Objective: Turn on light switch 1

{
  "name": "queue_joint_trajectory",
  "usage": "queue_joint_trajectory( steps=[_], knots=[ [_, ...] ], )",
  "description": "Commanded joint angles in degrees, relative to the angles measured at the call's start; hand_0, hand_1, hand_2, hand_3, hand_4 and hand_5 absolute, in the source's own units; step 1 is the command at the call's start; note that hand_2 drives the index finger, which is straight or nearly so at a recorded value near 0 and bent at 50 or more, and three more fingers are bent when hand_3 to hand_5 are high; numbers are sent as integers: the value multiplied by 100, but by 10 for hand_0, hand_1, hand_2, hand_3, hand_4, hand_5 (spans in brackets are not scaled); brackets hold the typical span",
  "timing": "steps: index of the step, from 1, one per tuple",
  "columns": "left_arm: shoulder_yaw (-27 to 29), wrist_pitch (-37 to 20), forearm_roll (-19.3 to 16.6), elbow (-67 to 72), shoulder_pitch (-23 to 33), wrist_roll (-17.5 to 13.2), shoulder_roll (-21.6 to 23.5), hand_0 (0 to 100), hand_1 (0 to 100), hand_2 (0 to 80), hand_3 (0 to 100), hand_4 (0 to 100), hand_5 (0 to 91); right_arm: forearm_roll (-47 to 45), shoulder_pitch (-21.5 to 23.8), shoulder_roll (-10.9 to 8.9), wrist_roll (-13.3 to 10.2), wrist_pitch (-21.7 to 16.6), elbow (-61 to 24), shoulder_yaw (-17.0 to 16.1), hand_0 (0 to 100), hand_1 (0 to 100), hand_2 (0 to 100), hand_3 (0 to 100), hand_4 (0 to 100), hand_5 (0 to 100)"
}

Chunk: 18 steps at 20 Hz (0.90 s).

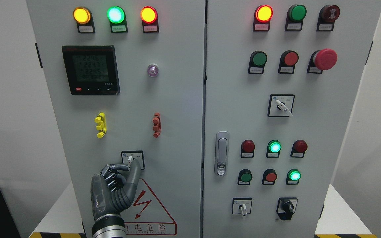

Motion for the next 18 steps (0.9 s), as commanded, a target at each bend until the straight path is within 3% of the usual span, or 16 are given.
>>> queue_joint_trajectory(
  steps=[1, 18],
  knots=[
    [0, 2, -9, 0, -4, 4, -1, 270, 617, 603, 970, 972, 847, 0, 0, 2, 5, 1, 0, 3, 0, 0, 0, 0, 0, 0],
    [-61, 29, -35, 0, 5, 4, -1, 361, 588, 613, 983, 977, 847, 0, 0, 2, 5, 1, 0, 3, 0, 0, 0, 0, 0, 0]
  ],
)
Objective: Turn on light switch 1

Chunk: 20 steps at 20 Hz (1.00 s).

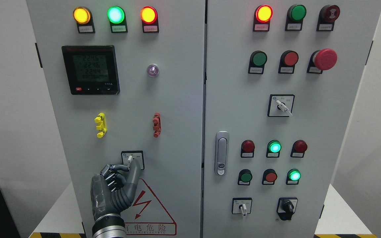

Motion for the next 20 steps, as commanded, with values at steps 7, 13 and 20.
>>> queue_joint_trajectory(
  steps=[7, 13, 20],
  knots=[
    [-64, 3, -12, 0, 11, 3, 0, 390, 582, 615, 984, 979, 846, 0, 0, 1, 5, 1, 0, -6, 0, 0, 0, 0, 0, 0],
    [-64, 30, -21, 0, 20, 12, 9, 421, 564, 617, 987, 981, 846, 0, 0, 1, 5, 1, 0, 3, 0, 0, 0, 0, 0, 0],
    [-64, 30, -29, 0, 28, 12, 9, 468, 528, 619, 991, 984, 845, 0, 0, 1, 5, 1, 0, -6, 0, 0, 0, 0, 0, 0]
  ],
)
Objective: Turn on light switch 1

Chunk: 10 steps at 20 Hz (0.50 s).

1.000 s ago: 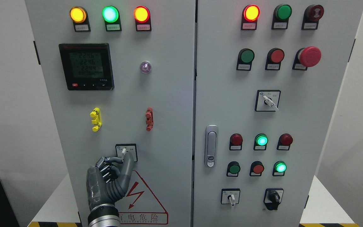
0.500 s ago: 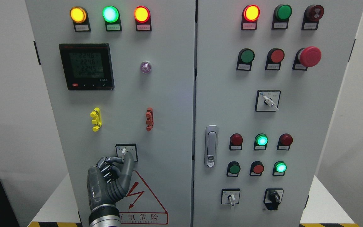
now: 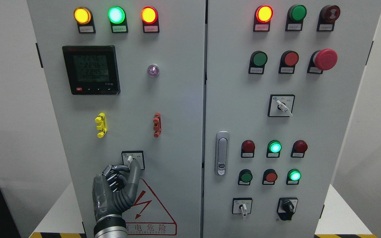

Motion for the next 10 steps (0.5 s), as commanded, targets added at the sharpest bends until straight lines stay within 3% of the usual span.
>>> queue_joint_trajectory(
  steps=[1, 10],
  knots=[
    [-12, 0, -6, 0, 0, -8, 4, 473, 522, 619, 991, 985, 845, 0, 0, 3, 5, 1, 0, 2, 0, 0, 0, 0, 0, 0],
    [-29, 0, -6, 0, -9, -8, 4, 504, 487, 620, 991, 986, 845, 0, 0, 3, 5, 1, 0, 2, 0, 0, 0, 0, 0, 0]
  ],
)
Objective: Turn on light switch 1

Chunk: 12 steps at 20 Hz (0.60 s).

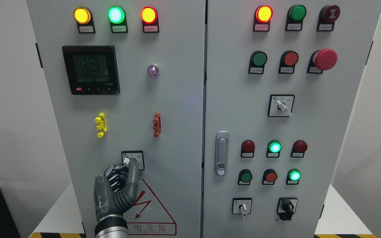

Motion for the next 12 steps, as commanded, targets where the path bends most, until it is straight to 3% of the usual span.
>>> queue_joint_trajectory(
  steps=[1, 10, 12],
  knots=[
    [-16, -3, -2, 0, -9, 42, -6, 504, 486, 620, 991, 986, 845, 0, 0, 2, 5, 1, 0, -6, 0, 0, 0, 0, 0, 0],
    [-16, -3, -2, 0, 17, 42, 3, 551, 421, 624, 984, 987, 844, 0, 0, 2, 5, 1, 0, 2, 0, 0, 0, 0, 0, 0],
    [-16, -3, -2, 0, 26, 42, 3, 516, 401, 626, 983, 987, 844, 0, 0, 2, 5, 1, 0, -6, 0, 0, 0, 0, 0, 0]
  ],
)
